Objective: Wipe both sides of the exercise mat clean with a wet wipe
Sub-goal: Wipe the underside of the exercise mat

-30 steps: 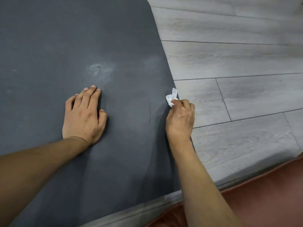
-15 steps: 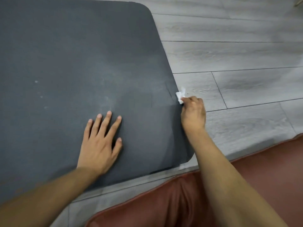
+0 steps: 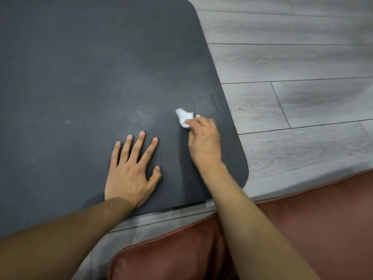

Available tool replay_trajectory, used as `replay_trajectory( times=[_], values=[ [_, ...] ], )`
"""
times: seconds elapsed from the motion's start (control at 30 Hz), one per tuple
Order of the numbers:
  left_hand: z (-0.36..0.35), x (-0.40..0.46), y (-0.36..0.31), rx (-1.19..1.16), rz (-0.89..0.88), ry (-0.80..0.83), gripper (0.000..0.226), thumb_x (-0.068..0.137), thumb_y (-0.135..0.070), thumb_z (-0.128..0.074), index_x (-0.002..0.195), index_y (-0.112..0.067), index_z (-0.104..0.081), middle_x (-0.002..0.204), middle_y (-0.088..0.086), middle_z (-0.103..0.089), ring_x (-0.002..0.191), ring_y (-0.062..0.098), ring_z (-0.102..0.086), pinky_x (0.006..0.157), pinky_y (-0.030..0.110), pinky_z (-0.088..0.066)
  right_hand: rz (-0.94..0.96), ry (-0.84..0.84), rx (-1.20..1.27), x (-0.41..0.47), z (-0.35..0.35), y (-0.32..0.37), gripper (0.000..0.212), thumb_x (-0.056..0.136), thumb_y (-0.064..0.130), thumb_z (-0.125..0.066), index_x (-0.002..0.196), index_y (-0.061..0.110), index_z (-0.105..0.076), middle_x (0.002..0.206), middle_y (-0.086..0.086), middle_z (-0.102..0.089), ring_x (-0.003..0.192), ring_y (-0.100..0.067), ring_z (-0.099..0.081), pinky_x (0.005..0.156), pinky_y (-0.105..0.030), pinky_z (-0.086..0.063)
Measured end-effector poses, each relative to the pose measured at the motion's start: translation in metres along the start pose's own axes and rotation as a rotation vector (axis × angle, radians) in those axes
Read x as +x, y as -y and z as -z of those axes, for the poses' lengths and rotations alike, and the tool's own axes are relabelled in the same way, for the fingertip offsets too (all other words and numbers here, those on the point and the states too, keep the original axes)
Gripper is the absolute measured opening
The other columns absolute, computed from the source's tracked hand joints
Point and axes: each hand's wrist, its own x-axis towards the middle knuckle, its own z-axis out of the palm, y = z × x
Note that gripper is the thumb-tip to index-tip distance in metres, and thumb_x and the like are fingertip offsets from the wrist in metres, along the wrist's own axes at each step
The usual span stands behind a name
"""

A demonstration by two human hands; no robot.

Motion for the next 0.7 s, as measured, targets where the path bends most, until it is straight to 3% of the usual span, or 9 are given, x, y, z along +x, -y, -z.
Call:
replay_trajectory(
  times=[0.1,0.17,0.3,0.37,0.43,0.53,0.6,0.67,0.7],
  values=[
    [-0.002,0.001,0.001,-0.003,0.000,-0.003,0.073,0.096,-0.056,-0.032,0.164,-0.029,-0.024,0.171,0.005,-0.019,0.157,0.032,-0.017,0.127,0.054,-0.013,0.285,0.168,0.066,-0.017,-0.004,0.036,0.022,0.080,0.004,-0.057,0.094,0.012,-0.072,0.093,-0.006,-0.068,0.084,-0.030,-0.058,0.077,-0.037,-0.050],
    [-0.001,0.000,0.001,-0.001,0.005,-0.003,0.073,0.096,-0.056,-0.032,0.164,-0.031,-0.022,0.171,0.005,-0.019,0.158,0.032,-0.016,0.127,0.054,-0.012,0.347,0.139,0.013,-0.010,0.007,0.005,0.022,0.084,0.006,-0.056,0.095,0.014,-0.073,0.093,-0.004,-0.069,0.084,-0.027,-0.058,0.077,-0.035,-0.050],
    [-0.001,0.000,0.000,0.004,0.008,-0.023,0.072,0.097,-0.056,-0.031,0.164,-0.031,-0.021,0.171,0.006,-0.020,0.157,0.034,-0.018,0.128,0.054,-0.011,0.036,0.022,-0.206,0.004,0.045,-0.080,0.025,0.083,-0.001,-0.056,0.096,0.012,-0.073,0.092,-0.008,-0.069,0.083,-0.032,-0.057,0.075,-0.039,-0.050],
    [0.000,0.000,0.000,0.000,0.009,-0.016,0.073,0.096,-0.056,-0.030,0.164,-0.031,-0.021,0.171,0.006,-0.021,0.157,0.034,-0.018,0.128,0.054,-0.011,-0.125,-0.016,-0.223,0.000,0.046,-0.074,0.027,0.082,-0.005,-0.056,0.095,0.011,-0.073,0.092,-0.010,-0.068,0.083,-0.035,-0.057,0.077,-0.039,-0.049],
    [0.001,0.000,-0.001,-0.001,0.011,-0.012,0.073,0.096,-0.056,-0.030,0.164,-0.031,-0.022,0.171,0.006,-0.021,0.157,0.034,-0.018,0.127,0.054,-0.011,-0.170,-0.023,-0.110,-0.010,0.034,-0.037,0.026,0.080,-0.005,-0.057,0.093,0.011,-0.072,0.092,-0.011,-0.068,0.084,-0.034,-0.057,0.078,-0.040,-0.049],
    [0.000,0.000,0.000,-0.010,0.005,-0.023,0.073,0.095,-0.056,-0.031,0.163,-0.028,-0.028,0.170,0.007,-0.022,0.157,0.034,-0.019,0.127,0.054,-0.012,0.141,0.149,0.045,-0.044,0.015,0.033,0.021,0.080,0.002,-0.059,0.096,0.010,-0.070,0.096,-0.008,-0.067,0.085,-0.031,-0.057,0.081,-0.038,-0.047],
    [0.000,0.000,0.001,-0.015,0.003,-0.024,0.073,0.095,-0.056,-0.031,0.162,-0.026,-0.031,0.170,0.007,-0.022,0.157,0.034,-0.019,0.127,0.054,-0.013,0.327,0.250,0.060,-0.055,0.018,0.036,0.022,0.086,0.007,-0.056,0.102,0.011,-0.070,0.101,-0.005,-0.067,0.091,-0.028,-0.057,0.084,-0.036,-0.048],
    [0.001,0.000,0.000,-0.016,0.007,-0.026,0.073,0.096,-0.056,-0.031,0.163,-0.028,-0.027,0.171,0.006,-0.022,0.157,0.034,-0.019,0.127,0.054,-0.012,0.322,0.191,-0.035,-0.042,0.028,-0.001,0.020,0.086,0.005,-0.057,0.099,0.012,-0.070,0.099,-0.004,-0.067,0.088,-0.028,-0.058,0.080,-0.037,-0.050],
    [0.001,0.000,-0.001,-0.016,0.007,-0.030,0.073,0.096,-0.056,-0.031,0.163,-0.029,-0.025,0.170,0.006,-0.022,0.157,0.034,-0.019,0.128,0.054,-0.011,0.227,0.136,-0.104,-0.034,0.036,-0.023,0.020,0.084,0.002,-0.059,0.096,0.012,-0.071,0.096,-0.005,-0.067,0.086,-0.029,-0.057,0.077,-0.039,-0.050]
  ],
)
